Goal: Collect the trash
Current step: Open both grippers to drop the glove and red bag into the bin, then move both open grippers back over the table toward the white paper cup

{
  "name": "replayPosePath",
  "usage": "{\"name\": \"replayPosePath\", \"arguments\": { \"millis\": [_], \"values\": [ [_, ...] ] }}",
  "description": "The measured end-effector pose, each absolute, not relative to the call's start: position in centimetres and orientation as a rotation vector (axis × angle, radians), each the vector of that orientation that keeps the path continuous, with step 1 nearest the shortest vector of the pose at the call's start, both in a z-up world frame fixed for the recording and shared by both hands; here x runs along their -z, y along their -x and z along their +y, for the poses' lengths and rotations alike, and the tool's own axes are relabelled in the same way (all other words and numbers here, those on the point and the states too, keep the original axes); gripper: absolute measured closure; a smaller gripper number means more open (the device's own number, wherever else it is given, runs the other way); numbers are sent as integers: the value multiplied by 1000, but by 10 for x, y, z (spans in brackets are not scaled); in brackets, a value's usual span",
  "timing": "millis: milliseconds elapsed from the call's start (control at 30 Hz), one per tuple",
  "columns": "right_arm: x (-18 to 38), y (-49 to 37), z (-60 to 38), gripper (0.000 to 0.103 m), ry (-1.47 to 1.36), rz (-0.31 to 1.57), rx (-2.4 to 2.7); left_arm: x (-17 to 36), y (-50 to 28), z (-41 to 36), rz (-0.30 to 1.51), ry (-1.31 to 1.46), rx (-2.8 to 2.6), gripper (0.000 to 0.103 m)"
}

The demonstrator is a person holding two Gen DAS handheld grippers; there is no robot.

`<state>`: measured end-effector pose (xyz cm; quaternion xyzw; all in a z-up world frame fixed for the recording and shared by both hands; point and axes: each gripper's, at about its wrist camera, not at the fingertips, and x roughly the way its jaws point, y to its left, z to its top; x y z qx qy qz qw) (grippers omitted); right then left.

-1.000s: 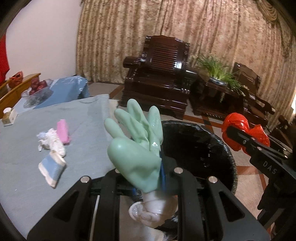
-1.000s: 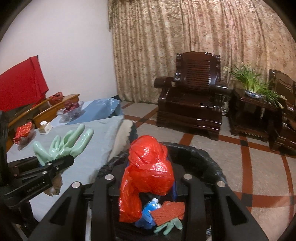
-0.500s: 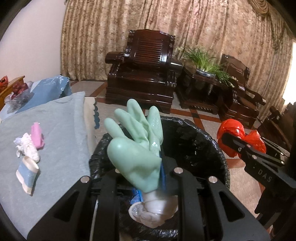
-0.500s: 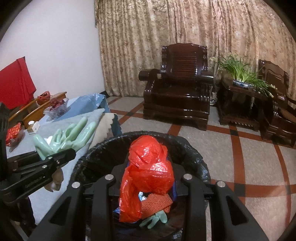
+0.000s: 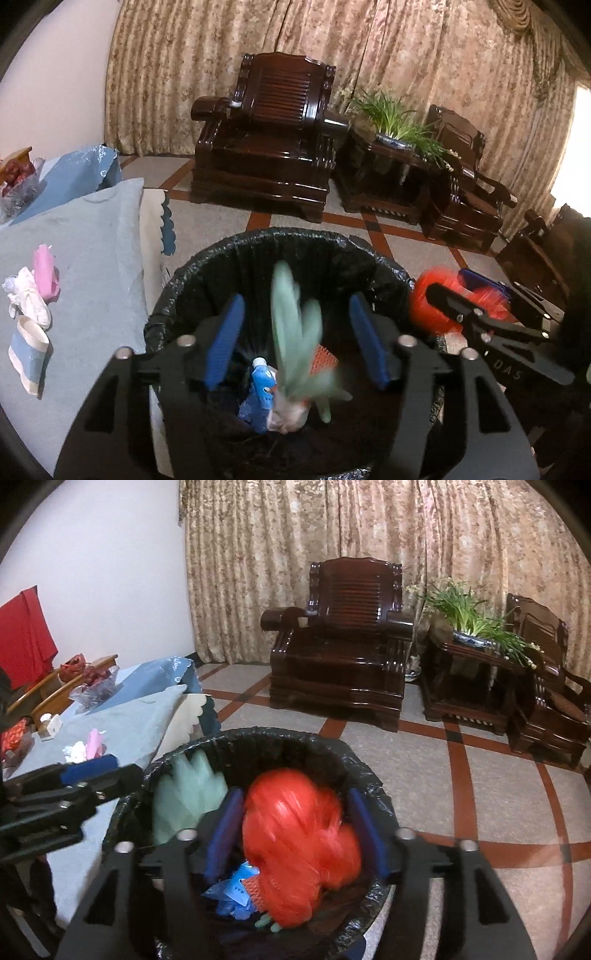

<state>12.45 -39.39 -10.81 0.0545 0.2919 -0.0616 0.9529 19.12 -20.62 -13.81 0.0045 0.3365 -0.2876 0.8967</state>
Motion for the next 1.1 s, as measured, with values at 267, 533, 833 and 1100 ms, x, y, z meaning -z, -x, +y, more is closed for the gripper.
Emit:
{"name": "replayPosePath", "arguments": {
  "millis": [267,533,833,1100],
  "values": [
    [98,-117,-384,6,-116,569,130,120,-186,-166,641,-1,513,18],
    [87,-125,-343,6,-108,533,33,99,-173,-94,589,20,353,15],
    [87,-147,-282,6,-76,532,-92,89,-162,-10,561,23,154,15],
    [90,-164,-226,6,-45,531,-185,95,-160,56,566,23,20,15]
  ]
}}
